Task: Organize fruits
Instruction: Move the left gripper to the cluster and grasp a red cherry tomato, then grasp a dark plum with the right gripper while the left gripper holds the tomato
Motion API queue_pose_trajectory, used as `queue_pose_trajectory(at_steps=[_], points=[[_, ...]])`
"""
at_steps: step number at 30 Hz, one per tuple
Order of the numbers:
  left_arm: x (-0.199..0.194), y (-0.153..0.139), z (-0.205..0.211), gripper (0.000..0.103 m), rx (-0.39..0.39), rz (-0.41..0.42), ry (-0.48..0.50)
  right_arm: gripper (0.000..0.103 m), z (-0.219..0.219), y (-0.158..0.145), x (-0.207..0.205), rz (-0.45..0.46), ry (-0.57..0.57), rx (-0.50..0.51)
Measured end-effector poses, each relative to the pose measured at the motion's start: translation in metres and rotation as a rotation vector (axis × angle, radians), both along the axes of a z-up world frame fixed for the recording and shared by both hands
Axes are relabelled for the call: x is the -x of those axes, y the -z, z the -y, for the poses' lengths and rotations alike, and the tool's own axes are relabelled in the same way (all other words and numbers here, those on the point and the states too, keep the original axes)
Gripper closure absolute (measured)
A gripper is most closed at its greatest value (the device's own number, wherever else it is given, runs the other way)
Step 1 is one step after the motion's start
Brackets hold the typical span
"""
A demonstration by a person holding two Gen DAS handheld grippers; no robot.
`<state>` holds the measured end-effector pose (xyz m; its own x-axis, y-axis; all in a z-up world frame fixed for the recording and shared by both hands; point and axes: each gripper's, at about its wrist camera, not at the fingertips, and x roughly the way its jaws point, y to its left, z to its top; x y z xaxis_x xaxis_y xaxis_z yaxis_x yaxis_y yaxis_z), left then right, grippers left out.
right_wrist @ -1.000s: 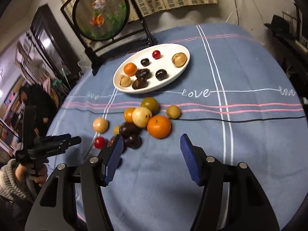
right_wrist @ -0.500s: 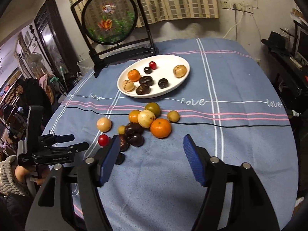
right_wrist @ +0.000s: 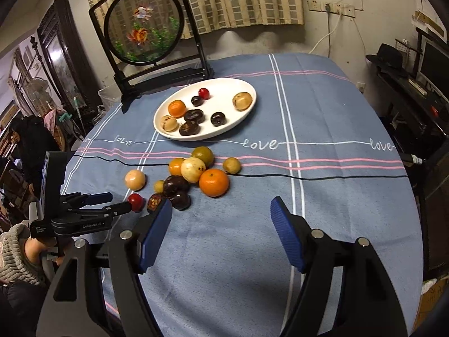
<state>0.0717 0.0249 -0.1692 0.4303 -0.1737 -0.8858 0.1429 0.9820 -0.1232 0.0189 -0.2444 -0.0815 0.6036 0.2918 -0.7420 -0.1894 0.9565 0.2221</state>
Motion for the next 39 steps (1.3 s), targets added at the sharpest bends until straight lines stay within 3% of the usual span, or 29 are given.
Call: queue_pose_trajectory(at_steps=[1,8,15,22,26,31,35,39], points=[[-0.001,0.002,0.001,0.054,0.007,-0.008,0.004,0.03,0.001,0.0,0.0,-0.003,0.003,0.002],[-0.01,0.016,0.006,0.056,0.017,-0.044,0.019,0.03,0.003,0.001,0.001,-0.013,0.014,0.011],[-0.02,0.019,0.007,0.073,0.022,-0.044,0.012,0.03,0.001,0.001,0.001,-0.012,0.005,0.016],[-0.014,0.016,0.002,0.074,0.016,-0.032,-0.006,0.03,-0.002,0.001,0.0,-0.018,-0.013,0.006],[-0.004,0.006,-0.011,0.074,0.022,-0.01,-0.037,0.03,-0.014,0.007,-0.005,-0.045,-0.076,-0.008],[0.019,-0.007,-0.035,0.074,0.004,0.017,-0.091,0.03,-0.061,0.031,-0.013,-0.128,-0.247,0.039],[0.042,-0.017,-0.057,0.074,-0.035,0.039,-0.15,0.03,-0.093,0.045,-0.016,-0.103,-0.35,0.083],[0.064,-0.021,-0.079,0.074,-0.045,0.034,-0.212,0.033,-0.115,0.068,-0.023,-0.144,-0.403,0.07]])
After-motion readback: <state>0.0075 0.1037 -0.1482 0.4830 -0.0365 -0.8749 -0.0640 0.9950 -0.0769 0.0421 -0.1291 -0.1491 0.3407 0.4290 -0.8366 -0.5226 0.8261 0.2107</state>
